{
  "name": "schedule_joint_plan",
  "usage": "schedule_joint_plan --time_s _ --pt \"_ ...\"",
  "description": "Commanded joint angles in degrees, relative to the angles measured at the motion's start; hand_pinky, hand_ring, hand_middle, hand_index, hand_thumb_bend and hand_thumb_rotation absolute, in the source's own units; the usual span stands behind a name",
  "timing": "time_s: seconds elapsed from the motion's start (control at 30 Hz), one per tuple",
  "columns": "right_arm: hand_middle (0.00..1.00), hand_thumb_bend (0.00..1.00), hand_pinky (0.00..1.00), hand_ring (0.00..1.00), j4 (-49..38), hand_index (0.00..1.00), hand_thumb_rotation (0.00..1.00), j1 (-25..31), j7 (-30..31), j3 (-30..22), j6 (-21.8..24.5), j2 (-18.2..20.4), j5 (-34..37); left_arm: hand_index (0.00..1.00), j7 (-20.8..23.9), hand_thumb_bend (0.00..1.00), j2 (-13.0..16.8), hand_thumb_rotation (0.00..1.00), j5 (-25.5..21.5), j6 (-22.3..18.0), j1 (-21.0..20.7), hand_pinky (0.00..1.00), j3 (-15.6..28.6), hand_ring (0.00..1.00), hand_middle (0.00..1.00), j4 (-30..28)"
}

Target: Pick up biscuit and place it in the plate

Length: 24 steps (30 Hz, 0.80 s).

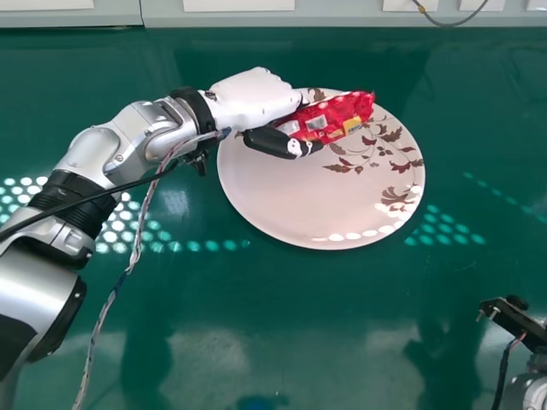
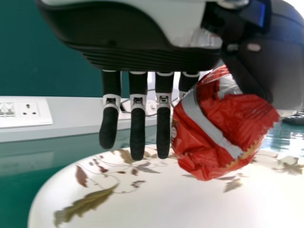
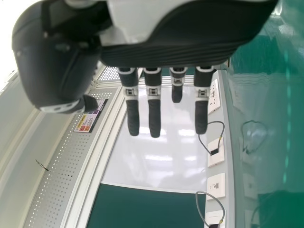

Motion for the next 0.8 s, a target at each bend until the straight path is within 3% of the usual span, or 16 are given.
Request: schedule_joint_plan --time_s 0.0,0.3,0.37,0.43,0.53,0.63,0.77 --pt "0.74 0.52 0.62 0.72 -0.6 0.73 0.21 0.9 -0.3 -0.3 -0.3 0.4 -0.1 0.54 2.2 0.47 -0.5 0.0 1.1 -0.2 -2.4 0.29 -1.4 0.41 0.52 1.7" --pt "0.75 0.53 0.64 0.73 -0.5 0.74 0.22 0.9 -0.4 -0.3 -0.1 0.6 -0.2 0.54 2.5 0.46 -0.6 0.0 -0.9 -1.5 -2.8 0.28 -0.9 0.41 0.51 2.1" --pt "0.75 0.53 0.64 0.72 -0.6 0.74 0.23 0.9 -0.6 -0.3 0.1 0.6 -0.3 0.63 1.3 0.5 -0.1 0.0 -1.6 -2.3 -2.9 0.33 -0.7 0.46 0.5 1.3" --pt "0.75 0.53 0.64 0.73 -0.6 0.74 0.21 0.8 -0.5 -0.2 0.0 0.7 0.0 0.78 1.3 0.72 0.8 0.21 -1.0 -3.2 -3.1 0.56 -1.2 0.71 0.74 -0.1" --pt "0.75 0.52 0.63 0.73 0.0 0.74 0.2 0.6 -0.4 -0.3 -0.5 0.5 0.1 0.9 3.4 0.89 1.6 0.4 -0.2 -4.2 -2.7 0.68 -1.3 0.85 0.89 -1.3" --pt "0.74 0.53 0.63 0.72 0.0 0.74 0.21 0.3 -0.5 -0.4 -0.4 0.5 0.0 0.94 5.7 0.92 2.5 0.55 1.1 -4.7 -2.5 0.72 -1.8 0.89 0.95 -2.2" --pt "0.74 0.52 0.64 0.72 -0.2 0.74 0.2 0.3 -0.6 -0.4 -0.1 0.5 0.1 0.96 8.4 0.94 3.1 0.66 2.8 -5.0 -2.5 0.76 -2.4 0.94 0.99 -2.8"
